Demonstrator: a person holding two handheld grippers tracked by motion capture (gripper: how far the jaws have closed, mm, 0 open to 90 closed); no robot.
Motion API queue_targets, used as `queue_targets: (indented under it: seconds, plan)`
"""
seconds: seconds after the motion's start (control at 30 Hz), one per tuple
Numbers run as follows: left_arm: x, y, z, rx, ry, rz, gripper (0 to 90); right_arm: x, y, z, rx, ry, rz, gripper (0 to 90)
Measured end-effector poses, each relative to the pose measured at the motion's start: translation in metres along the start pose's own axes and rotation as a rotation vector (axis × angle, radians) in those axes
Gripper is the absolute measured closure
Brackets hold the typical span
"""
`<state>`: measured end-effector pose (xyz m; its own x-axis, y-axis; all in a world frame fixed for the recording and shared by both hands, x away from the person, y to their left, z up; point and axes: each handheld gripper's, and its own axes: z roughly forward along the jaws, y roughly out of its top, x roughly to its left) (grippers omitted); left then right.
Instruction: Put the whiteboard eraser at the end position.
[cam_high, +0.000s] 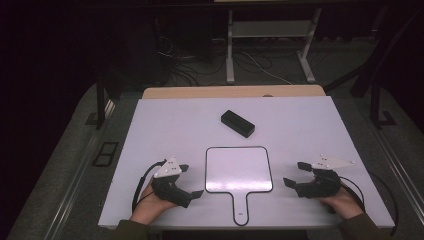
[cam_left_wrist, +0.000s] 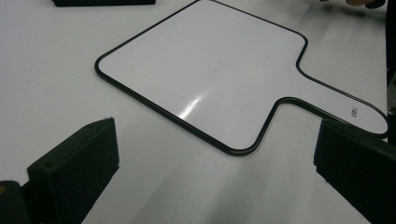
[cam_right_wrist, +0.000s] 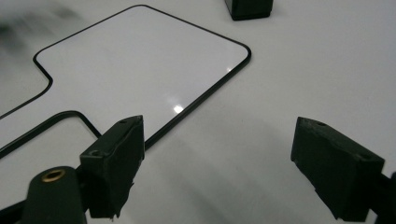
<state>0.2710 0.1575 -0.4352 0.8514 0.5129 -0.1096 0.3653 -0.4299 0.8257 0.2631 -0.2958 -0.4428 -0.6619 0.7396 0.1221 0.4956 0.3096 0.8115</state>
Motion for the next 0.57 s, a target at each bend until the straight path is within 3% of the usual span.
queue_targets:
  seconds: [0.57]
  plan:
    - [0.0004,0.0006,0.0019,-0.001,-0.007,0.001,0.0,-0.001,-0.0037,0.0,0.011,-0.003,0.003,16.2]
